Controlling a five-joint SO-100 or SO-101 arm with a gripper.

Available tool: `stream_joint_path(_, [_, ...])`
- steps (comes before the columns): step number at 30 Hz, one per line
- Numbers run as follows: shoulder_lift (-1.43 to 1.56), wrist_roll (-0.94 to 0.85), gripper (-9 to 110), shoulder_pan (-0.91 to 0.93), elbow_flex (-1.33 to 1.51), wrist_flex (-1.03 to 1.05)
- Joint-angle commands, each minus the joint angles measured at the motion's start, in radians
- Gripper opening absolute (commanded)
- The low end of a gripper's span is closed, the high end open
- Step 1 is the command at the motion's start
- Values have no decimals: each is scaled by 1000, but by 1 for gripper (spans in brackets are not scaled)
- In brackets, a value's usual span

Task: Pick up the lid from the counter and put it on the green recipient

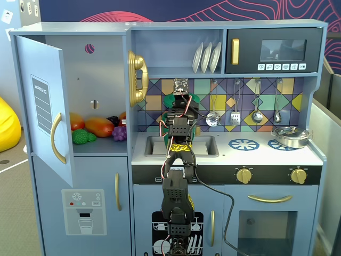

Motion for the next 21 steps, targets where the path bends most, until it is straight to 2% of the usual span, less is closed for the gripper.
stream_joint_path(1, [20, 14, 0, -31, -8, -9])
stream_joint_path(21, [28, -8, 0, -38, 118, -60])
